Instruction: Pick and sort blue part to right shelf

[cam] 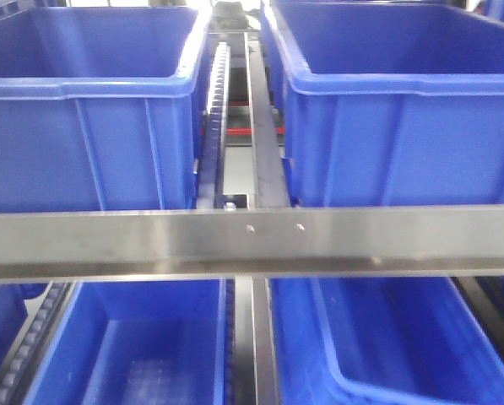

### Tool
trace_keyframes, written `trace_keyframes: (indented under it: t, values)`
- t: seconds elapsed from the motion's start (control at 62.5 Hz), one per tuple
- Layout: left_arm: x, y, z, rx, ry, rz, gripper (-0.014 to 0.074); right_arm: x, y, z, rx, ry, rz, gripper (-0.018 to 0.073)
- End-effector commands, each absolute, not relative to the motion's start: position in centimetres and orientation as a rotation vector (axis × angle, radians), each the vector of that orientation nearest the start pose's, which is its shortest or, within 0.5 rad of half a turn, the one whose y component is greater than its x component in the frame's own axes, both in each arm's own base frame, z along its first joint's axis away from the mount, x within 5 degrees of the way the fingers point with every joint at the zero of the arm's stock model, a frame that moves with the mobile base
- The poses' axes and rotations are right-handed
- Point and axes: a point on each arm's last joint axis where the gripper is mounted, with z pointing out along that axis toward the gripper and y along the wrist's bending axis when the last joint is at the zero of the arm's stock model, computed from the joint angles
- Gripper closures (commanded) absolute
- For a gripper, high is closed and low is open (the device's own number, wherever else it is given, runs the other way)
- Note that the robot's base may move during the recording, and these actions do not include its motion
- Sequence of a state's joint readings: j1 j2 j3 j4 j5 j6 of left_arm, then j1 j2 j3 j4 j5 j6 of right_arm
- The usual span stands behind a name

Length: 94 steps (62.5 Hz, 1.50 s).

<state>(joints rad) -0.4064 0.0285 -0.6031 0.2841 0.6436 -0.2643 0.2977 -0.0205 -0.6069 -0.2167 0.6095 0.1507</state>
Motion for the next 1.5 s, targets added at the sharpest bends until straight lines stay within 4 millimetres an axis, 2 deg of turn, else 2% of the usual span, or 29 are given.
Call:
trace_keyframes:
  t: [0.0, 1.488]
  values:
    - [-0.18, 1.61, 35.92, 0.161, 1.44, -0.239, 0.0275, -1.99, -1.68, 36.35, -0.141, 1.336, 0.129, 0.0375]
    - [-0.18, 1.61, 35.92, 0.161, 1.44, -0.239, 0.0275, -1.99, -1.68, 36.35, -0.141, 1.336, 0.129, 0.0375]
